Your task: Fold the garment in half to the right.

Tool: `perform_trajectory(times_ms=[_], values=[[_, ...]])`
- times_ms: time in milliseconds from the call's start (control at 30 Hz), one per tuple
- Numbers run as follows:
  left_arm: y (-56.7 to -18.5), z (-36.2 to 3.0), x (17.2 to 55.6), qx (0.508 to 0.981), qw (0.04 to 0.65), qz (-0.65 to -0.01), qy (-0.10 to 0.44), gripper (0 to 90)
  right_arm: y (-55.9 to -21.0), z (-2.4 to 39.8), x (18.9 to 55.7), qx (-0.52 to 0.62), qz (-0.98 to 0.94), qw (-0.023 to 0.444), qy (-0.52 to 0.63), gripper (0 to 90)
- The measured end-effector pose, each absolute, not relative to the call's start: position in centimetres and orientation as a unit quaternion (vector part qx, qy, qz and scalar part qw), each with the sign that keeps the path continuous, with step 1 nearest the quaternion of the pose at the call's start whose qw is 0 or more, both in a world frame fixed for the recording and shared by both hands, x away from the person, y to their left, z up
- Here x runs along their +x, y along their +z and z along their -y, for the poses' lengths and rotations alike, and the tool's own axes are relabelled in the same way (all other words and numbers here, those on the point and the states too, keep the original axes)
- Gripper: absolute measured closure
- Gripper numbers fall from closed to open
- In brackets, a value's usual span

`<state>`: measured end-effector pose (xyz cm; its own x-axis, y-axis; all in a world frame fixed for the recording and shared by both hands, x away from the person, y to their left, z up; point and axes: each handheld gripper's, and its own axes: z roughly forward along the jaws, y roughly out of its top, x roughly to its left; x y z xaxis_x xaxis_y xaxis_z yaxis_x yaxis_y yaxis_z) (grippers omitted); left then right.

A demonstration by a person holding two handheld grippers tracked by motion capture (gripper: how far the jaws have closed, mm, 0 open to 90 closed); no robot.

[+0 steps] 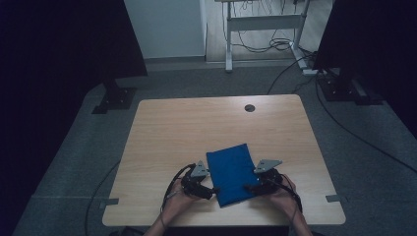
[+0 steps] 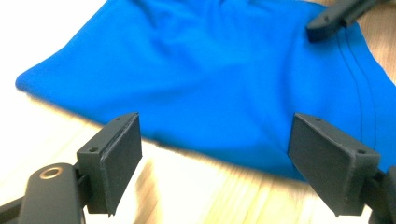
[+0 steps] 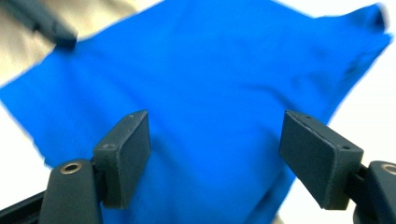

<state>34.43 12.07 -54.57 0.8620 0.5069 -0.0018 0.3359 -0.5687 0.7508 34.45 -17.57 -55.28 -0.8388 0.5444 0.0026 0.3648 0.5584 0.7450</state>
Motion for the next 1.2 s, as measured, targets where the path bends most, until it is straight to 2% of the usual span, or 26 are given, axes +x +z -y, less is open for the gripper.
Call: perform_trajectory(times_ms=[400, 533, 600, 800, 1200], values=[[-55.0, -15.7, 33.2, 0.881, 0.374, -0.266, 0.117, 17.3, -55.2, 14.3, 33.1, 0.326, -0.858, 0.153, 0.367, 25.7], [-55.3, -17.2, 32.9, 0.876, 0.376, -0.280, 0.113, 16.5, -54.7, 15.2, 32.9, 0.302, -0.862, 0.138, 0.383, 25.7], [-55.3, -17.8, 32.9, 0.873, 0.379, -0.287, 0.110, 16.3, -55.3, 15.3, 33.0, 0.296, -0.872, 0.119, 0.371, 24.8], [-55.6, -19.1, 32.5, 0.872, 0.372, -0.287, 0.134, 12.2, -55.6, 14.0, 33.8, 0.302, -0.863, 0.133, 0.381, 25.1], [-55.6, -20.1, 32.2, 0.869, 0.368, -0.301, 0.140, 8.4, -55.5, 11.0, 36.6, 0.343, -0.849, 0.151, 0.372, 25.1]])
